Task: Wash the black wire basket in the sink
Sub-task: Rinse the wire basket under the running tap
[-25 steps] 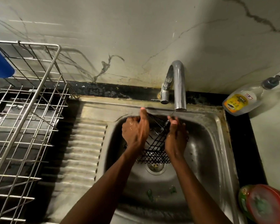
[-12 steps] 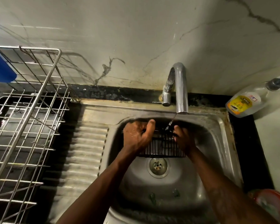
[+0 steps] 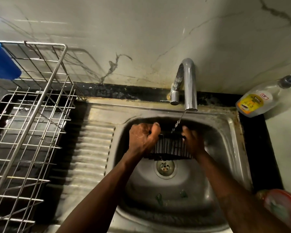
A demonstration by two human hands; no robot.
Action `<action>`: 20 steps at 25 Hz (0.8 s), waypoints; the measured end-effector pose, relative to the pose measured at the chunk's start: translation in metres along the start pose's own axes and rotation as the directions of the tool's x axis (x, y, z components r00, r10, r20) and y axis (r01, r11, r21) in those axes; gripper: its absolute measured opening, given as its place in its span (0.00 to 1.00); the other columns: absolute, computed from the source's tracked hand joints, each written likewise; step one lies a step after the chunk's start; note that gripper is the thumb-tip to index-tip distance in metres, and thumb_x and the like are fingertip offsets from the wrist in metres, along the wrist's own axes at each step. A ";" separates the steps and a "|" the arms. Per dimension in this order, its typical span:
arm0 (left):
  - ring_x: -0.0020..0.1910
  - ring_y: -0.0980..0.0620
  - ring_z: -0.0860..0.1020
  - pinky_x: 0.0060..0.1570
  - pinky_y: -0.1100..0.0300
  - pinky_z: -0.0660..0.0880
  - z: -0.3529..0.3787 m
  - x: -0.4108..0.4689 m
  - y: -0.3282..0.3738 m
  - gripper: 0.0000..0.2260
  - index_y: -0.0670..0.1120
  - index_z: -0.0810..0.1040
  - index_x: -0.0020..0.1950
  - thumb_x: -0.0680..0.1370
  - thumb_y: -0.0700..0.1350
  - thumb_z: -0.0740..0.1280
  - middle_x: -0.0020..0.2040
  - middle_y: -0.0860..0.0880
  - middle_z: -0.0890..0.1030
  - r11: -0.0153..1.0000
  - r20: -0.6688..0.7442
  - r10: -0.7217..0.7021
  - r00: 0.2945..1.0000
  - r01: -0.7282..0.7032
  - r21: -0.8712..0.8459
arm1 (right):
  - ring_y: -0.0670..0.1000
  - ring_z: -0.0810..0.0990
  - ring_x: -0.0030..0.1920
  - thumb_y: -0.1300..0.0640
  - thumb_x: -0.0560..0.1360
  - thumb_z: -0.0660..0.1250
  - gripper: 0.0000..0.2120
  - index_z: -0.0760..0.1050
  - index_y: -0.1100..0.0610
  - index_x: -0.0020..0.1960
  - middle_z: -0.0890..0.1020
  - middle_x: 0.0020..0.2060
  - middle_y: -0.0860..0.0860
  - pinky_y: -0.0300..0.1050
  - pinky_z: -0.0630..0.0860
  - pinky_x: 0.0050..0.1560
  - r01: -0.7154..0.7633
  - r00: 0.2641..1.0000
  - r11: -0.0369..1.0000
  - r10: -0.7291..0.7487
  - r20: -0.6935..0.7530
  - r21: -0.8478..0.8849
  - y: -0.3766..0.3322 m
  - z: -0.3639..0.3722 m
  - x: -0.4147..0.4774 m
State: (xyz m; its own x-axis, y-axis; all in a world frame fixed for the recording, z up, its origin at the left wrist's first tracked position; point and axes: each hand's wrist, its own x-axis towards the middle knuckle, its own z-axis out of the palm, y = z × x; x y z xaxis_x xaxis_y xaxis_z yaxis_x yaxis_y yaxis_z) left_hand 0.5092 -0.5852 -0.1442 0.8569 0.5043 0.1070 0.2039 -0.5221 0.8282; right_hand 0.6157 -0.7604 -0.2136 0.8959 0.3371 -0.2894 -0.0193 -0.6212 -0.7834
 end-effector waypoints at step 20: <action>0.23 0.56 0.63 0.25 0.56 0.60 -0.012 0.006 -0.012 0.21 0.50 0.65 0.29 0.82 0.41 0.60 0.25 0.56 0.64 0.950 0.020 0.297 0.955 -0.293 -0.111 | 0.55 0.79 0.57 0.42 0.77 0.64 0.17 0.81 0.52 0.57 0.83 0.54 0.52 0.54 0.74 0.62 -0.230 0.965 0.973 0.232 0.122 -0.034 0.019 -0.015 0.025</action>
State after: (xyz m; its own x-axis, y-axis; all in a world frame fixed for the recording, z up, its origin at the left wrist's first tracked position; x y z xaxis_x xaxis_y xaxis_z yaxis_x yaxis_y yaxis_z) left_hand 0.5066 -0.5681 -0.1469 0.8879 0.3130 0.3370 -0.1099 -0.5671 0.8163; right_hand 0.6444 -0.7745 -0.2279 0.8059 0.2671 -0.5284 -0.2099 -0.7056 -0.6768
